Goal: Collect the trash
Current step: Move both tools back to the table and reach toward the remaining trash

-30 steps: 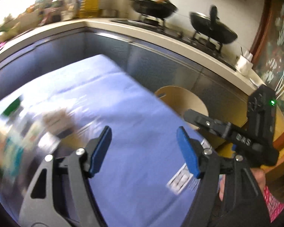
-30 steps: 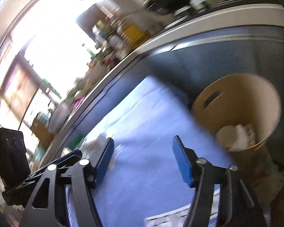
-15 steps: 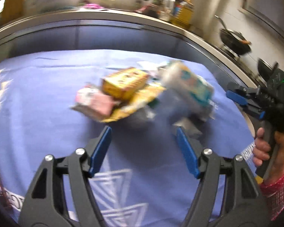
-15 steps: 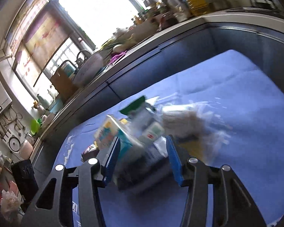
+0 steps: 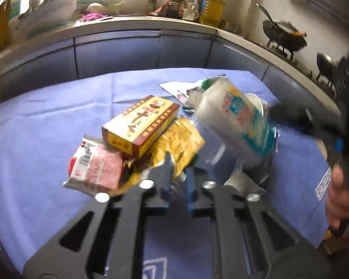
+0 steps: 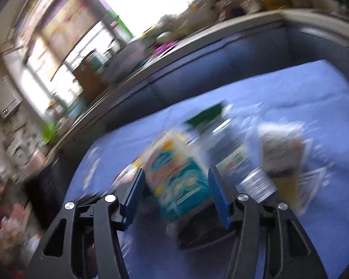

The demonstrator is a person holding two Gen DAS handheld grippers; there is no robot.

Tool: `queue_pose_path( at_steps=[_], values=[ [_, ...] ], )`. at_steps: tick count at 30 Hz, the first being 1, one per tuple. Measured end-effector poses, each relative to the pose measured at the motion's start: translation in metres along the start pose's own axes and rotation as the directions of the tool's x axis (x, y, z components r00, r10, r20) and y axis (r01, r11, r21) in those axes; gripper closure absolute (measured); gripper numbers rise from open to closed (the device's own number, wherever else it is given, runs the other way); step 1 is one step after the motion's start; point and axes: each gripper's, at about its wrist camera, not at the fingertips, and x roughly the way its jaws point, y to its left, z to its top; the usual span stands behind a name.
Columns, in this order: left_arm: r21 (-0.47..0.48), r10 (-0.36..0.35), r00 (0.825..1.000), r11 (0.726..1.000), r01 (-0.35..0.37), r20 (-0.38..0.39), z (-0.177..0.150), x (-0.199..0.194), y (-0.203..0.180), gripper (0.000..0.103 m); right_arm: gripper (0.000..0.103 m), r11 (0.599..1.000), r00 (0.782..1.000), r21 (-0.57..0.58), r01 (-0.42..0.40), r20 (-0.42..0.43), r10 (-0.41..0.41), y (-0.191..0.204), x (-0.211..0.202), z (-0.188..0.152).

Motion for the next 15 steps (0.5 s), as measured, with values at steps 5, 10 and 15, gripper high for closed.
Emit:
queue_pose_path(
  at_steps=[5,10,15],
  values=[
    [-0.069,-0.025,0.999,0.997,0.027,0.038,-0.025,-0.042,0.028,0.100,0.047,0.983,0.988,-0.115,-0.144,-0.069,0.137,0.043,-0.010,-0.040],
    [-0.161,-0.051,0.998,0.985,0.056,0.040,-0.069,-0.079,0.051,0.100,0.047,0.969,0.986,-0.197,-0.152,-0.104,0.133,0.066,-0.013,-0.082],
    [-0.213,-0.062,0.998,0.975,0.059,-0.005,-0.099,-0.083,0.054,0.100,0.047,0.975,0.998,-0.218,-0.050,0.024,0.056,0.064,-0.031,-0.078]
  ],
)
